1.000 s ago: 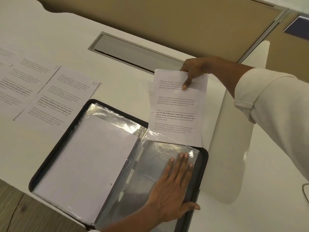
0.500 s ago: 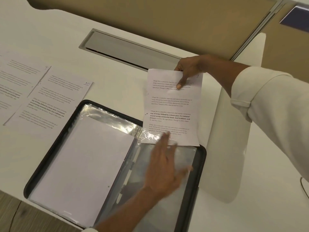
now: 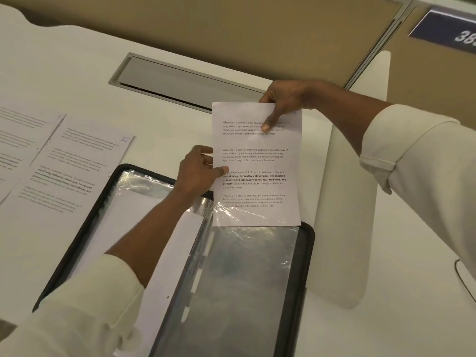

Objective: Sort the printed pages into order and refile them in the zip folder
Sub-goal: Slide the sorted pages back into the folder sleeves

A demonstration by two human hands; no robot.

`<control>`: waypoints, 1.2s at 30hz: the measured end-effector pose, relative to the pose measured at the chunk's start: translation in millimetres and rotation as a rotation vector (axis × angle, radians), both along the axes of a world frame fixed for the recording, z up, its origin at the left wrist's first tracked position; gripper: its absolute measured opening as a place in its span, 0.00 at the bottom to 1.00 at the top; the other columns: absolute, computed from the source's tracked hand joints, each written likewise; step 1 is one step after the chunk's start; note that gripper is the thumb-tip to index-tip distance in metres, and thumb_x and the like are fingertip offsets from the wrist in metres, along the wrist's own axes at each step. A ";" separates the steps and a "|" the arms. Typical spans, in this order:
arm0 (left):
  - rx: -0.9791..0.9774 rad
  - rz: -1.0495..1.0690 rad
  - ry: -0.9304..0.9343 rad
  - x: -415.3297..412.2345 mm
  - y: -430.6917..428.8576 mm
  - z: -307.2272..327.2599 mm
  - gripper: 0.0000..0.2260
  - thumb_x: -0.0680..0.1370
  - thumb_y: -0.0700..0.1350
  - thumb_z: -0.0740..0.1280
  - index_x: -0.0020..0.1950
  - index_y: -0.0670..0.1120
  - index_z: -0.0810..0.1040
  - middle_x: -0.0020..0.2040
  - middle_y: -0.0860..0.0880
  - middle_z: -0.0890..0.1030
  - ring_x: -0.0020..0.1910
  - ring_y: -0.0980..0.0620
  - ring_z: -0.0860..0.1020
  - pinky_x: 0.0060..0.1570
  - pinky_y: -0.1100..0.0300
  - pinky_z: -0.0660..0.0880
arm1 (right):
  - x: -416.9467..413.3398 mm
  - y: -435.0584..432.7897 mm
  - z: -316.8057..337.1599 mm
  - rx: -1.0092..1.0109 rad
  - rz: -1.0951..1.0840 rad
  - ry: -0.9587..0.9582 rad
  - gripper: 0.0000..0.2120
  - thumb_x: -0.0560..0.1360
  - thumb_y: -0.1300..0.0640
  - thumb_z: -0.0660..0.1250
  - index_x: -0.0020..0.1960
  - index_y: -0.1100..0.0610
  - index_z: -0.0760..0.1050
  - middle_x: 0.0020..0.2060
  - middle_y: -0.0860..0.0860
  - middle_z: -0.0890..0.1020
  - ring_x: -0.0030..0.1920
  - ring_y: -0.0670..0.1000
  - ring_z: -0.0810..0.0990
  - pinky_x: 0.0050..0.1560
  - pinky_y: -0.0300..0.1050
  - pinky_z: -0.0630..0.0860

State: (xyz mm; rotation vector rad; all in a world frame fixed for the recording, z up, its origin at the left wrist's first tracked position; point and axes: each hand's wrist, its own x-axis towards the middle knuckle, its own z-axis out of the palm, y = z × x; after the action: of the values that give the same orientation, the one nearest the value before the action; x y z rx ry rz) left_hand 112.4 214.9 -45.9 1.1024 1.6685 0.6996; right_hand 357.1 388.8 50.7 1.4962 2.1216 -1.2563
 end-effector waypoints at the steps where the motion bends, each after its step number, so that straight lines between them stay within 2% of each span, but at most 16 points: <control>1: -0.011 -0.037 -0.021 -1.8 1.8 -2.8 0.24 0.73 0.42 0.82 0.65 0.45 0.76 0.54 0.50 0.87 0.50 0.50 0.87 0.50 0.51 0.85 | 0.8 -1.0 1.4 0.001 -0.014 0.001 0.18 0.65 0.52 0.86 0.53 0.51 0.88 0.47 0.49 0.89 0.47 0.53 0.89 0.51 0.51 0.85; 5: -0.017 -0.107 -0.108 -7.0 0.3 -6.7 0.17 0.74 0.35 0.79 0.61 0.45 0.83 0.53 0.51 0.88 0.51 0.50 0.88 0.51 0.47 0.86 | 7.0 -4.1 2.8 0.049 -0.122 -0.016 0.20 0.63 0.47 0.86 0.49 0.55 0.87 0.46 0.54 0.89 0.44 0.54 0.87 0.49 0.49 0.83; 8: 0.005 -0.170 -0.104 -11.6 2.6 -7.5 0.18 0.75 0.34 0.78 0.63 0.46 0.84 0.54 0.51 0.88 0.52 0.51 0.87 0.54 0.47 0.85 | 17.8 -8.0 2.7 0.052 -0.287 0.018 0.20 0.63 0.51 0.87 0.49 0.56 0.84 0.47 0.56 0.88 0.46 0.54 0.87 0.47 0.47 0.83; 13: 0.039 -0.246 -0.086 -11.7 9.0 -6.1 0.19 0.74 0.34 0.78 0.64 0.45 0.84 0.55 0.52 0.88 0.53 0.53 0.87 0.57 0.50 0.84 | 38.7 -29.3 6.8 -0.054 -0.543 0.015 0.20 0.67 0.61 0.85 0.56 0.61 0.83 0.49 0.57 0.88 0.49 0.57 0.87 0.57 0.56 0.84; 16: 0.037 -0.264 -0.101 -12.6 11.0 -7.2 0.20 0.74 0.33 0.78 0.64 0.45 0.84 0.55 0.52 0.88 0.54 0.53 0.87 0.57 0.49 0.84 | 42.5 -48.4 2.4 -0.108 -0.668 -0.024 0.18 0.70 0.63 0.82 0.58 0.62 0.82 0.50 0.56 0.89 0.52 0.55 0.88 0.61 0.54 0.82; 18: 0.038 -0.264 -0.115 -13.1 12.8 -7.7 0.20 0.74 0.33 0.78 0.64 0.45 0.84 0.55 0.52 0.88 0.54 0.52 0.87 0.57 0.49 0.84 | 42.3 -62.0 -4.1 -0.123 -0.763 -0.043 0.17 0.71 0.64 0.82 0.56 0.60 0.81 0.49 0.55 0.88 0.50 0.54 0.88 0.57 0.51 0.81; 21: 0.036 -0.264 -0.157 -13.4 15.7 -7.3 0.20 0.75 0.31 0.77 0.65 0.44 0.84 0.56 0.50 0.88 0.54 0.52 0.87 0.56 0.52 0.84 | 37.6 -83.3 -14.0 -0.157 -0.886 -0.073 0.13 0.73 0.65 0.80 0.50 0.61 0.77 0.44 0.54 0.85 0.41 0.52 0.84 0.48 0.46 0.80; 24: 0.040 -0.302 -0.156 -11.5 19.7 -5.8 0.19 0.76 0.30 0.75 0.65 0.43 0.83 0.56 0.50 0.88 0.53 0.54 0.87 0.52 0.58 0.84 | 31.7 -104.2 -27.7 -0.161 -1.024 -0.046 0.12 0.74 0.69 0.78 0.45 0.63 0.74 0.43 0.56 0.82 0.37 0.55 0.80 0.50 0.49 0.82; 26: 0.047 -0.331 -0.139 -9.4 22.5 -4.2 0.19 0.76 0.30 0.75 0.65 0.43 0.83 0.55 0.51 0.88 0.52 0.55 0.87 0.49 0.62 0.83 | 27.1 -117.8 -39.0 -0.139 -1.125 -0.013 0.13 0.73 0.73 0.76 0.43 0.63 0.72 0.43 0.59 0.81 0.38 0.59 0.81 0.44 0.54 0.83; 28: 0.051 -0.357 -0.117 -7.1 25.5 -2.9 0.18 0.76 0.30 0.74 0.65 0.43 0.83 0.55 0.51 0.87 0.51 0.57 0.87 0.47 0.65 0.82 | 22.5 -131.9 -48.5 -0.104 -1.201 0.004 0.11 0.74 0.75 0.74 0.45 0.65 0.73 0.39 0.60 0.81 0.37 0.60 0.82 0.39 0.55 0.84; 31: 0.049 -0.374 -0.096 -6.2 26.7 -3.8 0.18 0.77 0.30 0.74 0.65 0.43 0.83 0.55 0.51 0.87 0.50 0.60 0.86 0.44 0.67 0.82 | 19.1 -148.1 -60.7 -0.050 -1.273 0.021 0.08 0.76 0.72 0.73 0.49 0.65 0.76 0.35 0.60 0.82 0.32 0.57 0.81 0.39 0.53 0.85; 33: 0.043 -0.373 -0.092 -7.4 25.9 -5.7 0.18 0.77 0.30 0.74 0.65 0.43 0.83 0.55 0.51 0.87 0.49 0.60 0.86 0.44 0.67 0.82 | 18.2 -155.7 -66.7 -0.012 -1.315 0.056 0.09 0.74 0.72 0.75 0.45 0.65 0.76 0.36 0.61 0.82 0.31 0.55 0.81 0.36 0.52 0.84; 36: 0.045 -0.364 -0.095 -9.9 24.4 -7.9 0.19 0.77 0.29 0.73 0.65 0.43 0.83 0.55 0.52 0.87 0.49 0.61 0.86 0.45 0.68 0.81 | 13.6 -166.4 -73.3 -0.001 -1.371 0.097 0.13 0.72 0.69 0.79 0.41 0.62 0.75 0.40 0.59 0.81 0.34 0.55 0.80 0.45 0.56 0.86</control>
State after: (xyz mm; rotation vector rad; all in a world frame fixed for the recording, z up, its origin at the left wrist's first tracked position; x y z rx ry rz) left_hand 102.6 239.3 -53.8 1.3397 1.3297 0.5455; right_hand 370.7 222.4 -22.6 3.0536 0.8869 -1.5945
